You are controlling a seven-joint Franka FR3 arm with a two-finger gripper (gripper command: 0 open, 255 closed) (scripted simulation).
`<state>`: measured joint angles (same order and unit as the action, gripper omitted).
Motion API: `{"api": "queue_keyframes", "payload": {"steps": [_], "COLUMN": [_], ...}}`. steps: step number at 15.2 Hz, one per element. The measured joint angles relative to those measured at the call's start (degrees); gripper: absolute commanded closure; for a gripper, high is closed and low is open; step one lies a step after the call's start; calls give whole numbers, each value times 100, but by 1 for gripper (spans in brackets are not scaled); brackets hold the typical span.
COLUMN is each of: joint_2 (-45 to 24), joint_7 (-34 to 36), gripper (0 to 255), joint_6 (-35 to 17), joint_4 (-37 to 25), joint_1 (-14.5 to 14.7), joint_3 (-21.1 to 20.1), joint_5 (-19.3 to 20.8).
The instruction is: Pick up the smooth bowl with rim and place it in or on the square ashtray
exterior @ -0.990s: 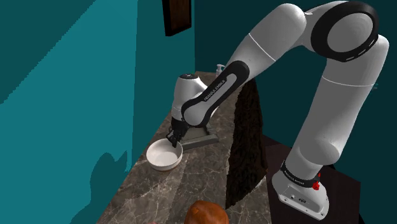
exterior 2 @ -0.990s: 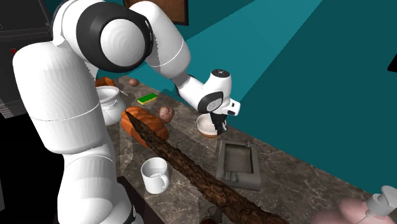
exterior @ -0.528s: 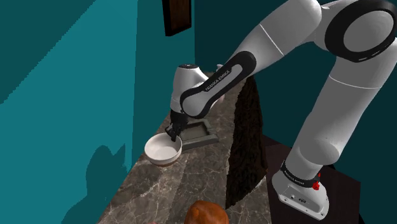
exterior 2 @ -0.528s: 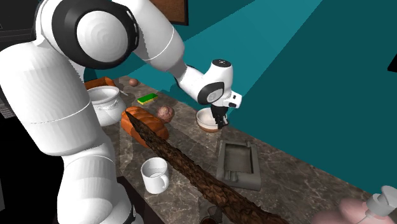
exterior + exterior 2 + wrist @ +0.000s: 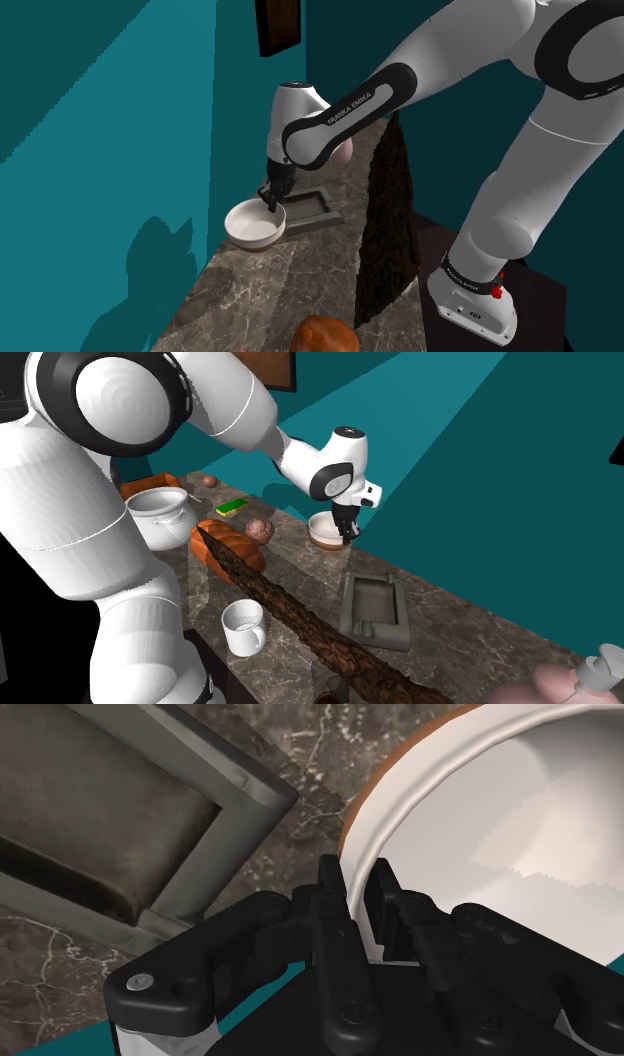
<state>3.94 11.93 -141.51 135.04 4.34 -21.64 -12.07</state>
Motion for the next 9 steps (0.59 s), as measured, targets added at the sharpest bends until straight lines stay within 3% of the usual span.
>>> {"api": "queue_keyframes", "payload": {"steps": [4, 9], "joint_2": [212, 468], "joint_7": [-73, -814], "gripper": [255, 255], "joint_6": [332, 602], "joint_4": [-117, -28], "joint_1": [-29, -288], "joint_3": [58, 473], "joint_5": [-52, -212]}}
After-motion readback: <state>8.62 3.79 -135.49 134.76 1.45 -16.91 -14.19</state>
